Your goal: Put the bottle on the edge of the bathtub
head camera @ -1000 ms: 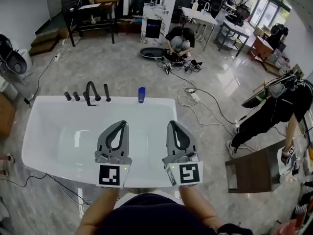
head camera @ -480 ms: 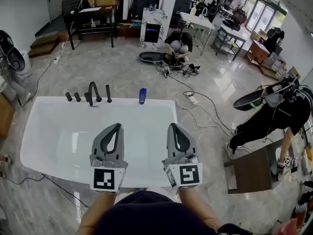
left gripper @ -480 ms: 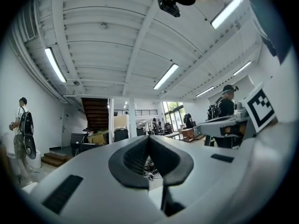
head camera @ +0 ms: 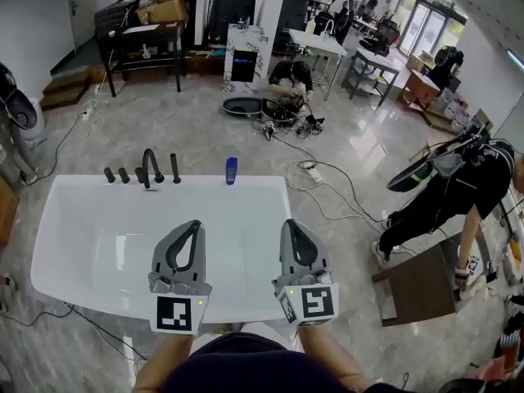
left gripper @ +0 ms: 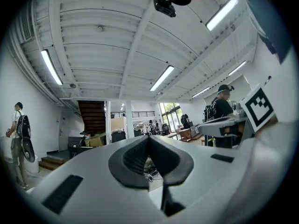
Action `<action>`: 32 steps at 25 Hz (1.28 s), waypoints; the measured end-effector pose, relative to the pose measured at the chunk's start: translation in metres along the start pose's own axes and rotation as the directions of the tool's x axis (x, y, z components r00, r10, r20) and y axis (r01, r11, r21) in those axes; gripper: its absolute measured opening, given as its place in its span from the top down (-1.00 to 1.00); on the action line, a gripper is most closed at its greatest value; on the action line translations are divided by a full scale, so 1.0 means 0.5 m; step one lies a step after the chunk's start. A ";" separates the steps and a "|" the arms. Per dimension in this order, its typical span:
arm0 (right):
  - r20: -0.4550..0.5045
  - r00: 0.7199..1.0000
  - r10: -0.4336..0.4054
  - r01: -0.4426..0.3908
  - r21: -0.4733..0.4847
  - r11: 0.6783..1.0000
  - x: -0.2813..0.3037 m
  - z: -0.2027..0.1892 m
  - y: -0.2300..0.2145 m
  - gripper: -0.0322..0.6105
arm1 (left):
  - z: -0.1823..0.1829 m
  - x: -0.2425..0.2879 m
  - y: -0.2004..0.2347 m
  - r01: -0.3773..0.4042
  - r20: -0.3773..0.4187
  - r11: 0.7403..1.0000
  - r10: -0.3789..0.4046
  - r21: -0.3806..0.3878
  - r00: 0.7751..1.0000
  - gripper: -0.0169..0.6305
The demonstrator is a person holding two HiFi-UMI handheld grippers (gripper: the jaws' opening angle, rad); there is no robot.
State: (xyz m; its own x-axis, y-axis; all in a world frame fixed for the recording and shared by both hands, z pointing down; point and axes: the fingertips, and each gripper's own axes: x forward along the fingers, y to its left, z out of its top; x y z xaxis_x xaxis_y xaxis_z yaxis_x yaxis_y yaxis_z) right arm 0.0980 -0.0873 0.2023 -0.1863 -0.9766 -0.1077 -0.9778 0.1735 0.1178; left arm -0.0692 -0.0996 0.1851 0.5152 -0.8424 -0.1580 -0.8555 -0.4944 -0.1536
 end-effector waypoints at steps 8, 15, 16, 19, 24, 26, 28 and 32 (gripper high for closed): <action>0.019 1.000 -0.011 0.011 -0.031 0.999 -0.014 0.018 -0.016 0.90 | -0.003 -0.018 -0.008 0.009 0.001 1.000 -0.009 -0.010 1.000 0.94; 0.030 1.000 0.005 -0.004 -0.018 1.000 -0.011 0.015 0.010 0.89 | -0.014 -0.022 -0.004 0.025 -0.005 1.000 -0.025 -0.001 1.000 0.94; 0.031 1.000 0.005 -0.004 -0.021 1.000 -0.013 0.011 0.014 0.89 | -0.017 -0.023 -0.004 0.026 -0.004 1.000 -0.026 -0.003 1.000 0.94; 0.047 0.999 -0.001 0.002 -0.024 1.000 -0.019 0.006 0.022 0.90 | -0.025 -0.029 -0.005 0.038 0.001 0.999 -0.038 0.013 0.999 0.94; 0.050 0.999 0.010 -0.010 0.002 1.000 -0.031 0.011 0.036 0.90 | -0.025 -0.042 -0.005 0.033 0.000 0.999 -0.033 -0.022 0.999 0.94; 0.054 0.998 0.014 -0.015 0.004 1.000 -0.030 0.013 0.040 0.90 | -0.021 -0.043 -0.007 0.045 0.017 0.999 -0.045 -0.016 0.999 0.94; 0.059 0.998 0.016 -0.017 0.006 1.000 -0.032 0.013 0.041 0.90 | -0.022 -0.052 -0.008 0.045 0.021 0.999 -0.045 -0.005 0.999 0.94; 0.075 0.997 0.024 -0.024 0.005 1.000 -0.030 0.026 0.045 0.90 | -0.022 -0.065 -0.009 0.038 0.017 0.999 -0.038 -0.019 0.999 0.94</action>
State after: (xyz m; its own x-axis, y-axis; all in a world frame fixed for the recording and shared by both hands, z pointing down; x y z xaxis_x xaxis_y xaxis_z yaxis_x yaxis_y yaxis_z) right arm 0.0777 -0.0670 0.1935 -0.2164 -0.9598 -0.1786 -0.9734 0.1979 0.1154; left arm -0.0827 -0.0724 0.2014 0.5482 -0.8191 -0.1690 -0.8360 -0.5305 -0.1406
